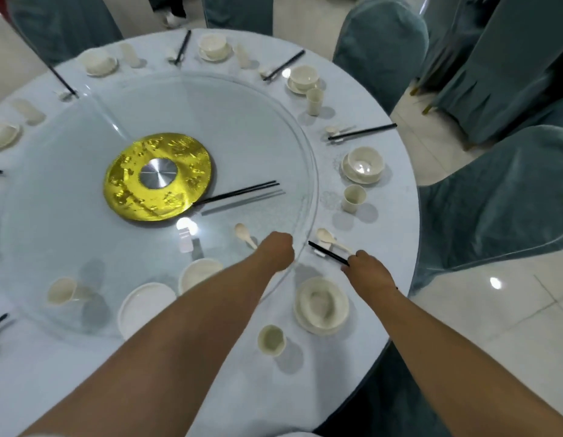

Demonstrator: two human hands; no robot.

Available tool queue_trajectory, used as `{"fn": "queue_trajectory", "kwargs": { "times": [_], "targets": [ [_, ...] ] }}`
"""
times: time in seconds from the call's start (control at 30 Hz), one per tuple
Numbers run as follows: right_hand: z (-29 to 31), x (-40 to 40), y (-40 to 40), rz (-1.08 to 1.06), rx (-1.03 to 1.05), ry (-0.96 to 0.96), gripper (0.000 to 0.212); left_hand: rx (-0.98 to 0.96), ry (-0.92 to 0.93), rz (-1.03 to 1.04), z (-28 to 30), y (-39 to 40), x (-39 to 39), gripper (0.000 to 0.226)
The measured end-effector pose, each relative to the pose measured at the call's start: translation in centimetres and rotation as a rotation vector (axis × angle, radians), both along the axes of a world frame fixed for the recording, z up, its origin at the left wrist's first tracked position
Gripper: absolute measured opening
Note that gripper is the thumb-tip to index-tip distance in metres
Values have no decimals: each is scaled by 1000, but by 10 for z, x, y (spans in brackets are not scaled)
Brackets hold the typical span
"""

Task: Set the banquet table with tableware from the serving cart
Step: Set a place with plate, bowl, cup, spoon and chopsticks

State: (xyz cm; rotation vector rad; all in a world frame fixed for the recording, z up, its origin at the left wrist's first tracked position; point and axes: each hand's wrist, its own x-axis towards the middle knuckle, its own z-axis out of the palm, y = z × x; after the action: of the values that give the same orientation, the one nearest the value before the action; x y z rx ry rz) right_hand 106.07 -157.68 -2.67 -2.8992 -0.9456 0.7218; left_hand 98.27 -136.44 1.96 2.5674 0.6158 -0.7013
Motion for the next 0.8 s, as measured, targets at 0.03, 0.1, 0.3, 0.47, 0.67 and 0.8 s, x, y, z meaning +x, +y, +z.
{"fn": "queue_trajectory", "kwargs": {
  "times": [0.03, 0.1, 0.3, 0.47, 0.67, 0.8],
  "targets": [
    [7, -8, 3, 4, 16, 3, 25, 1, -50, 1, 8, 1, -10, 26],
    [17, -20, 6, 3, 21, -4, 25, -4, -127, 20, 19, 0, -34, 23],
    [54, -91, 40, 54, 55, -95, 32, -31, -272, 201, 44, 32, -141, 18],
    [73, -175, 71, 97, 89, -141, 27, -22, -307, 290, 53, 52, -250, 22],
    [81, -285, 105, 167, 120, -86, 35, -49, -306, 386, 57, 66, -401, 23],
    [83, -345, 125, 274, 136, -43, 31, -34, -288, 512, 58, 73, -490, 27]
  ]
}}
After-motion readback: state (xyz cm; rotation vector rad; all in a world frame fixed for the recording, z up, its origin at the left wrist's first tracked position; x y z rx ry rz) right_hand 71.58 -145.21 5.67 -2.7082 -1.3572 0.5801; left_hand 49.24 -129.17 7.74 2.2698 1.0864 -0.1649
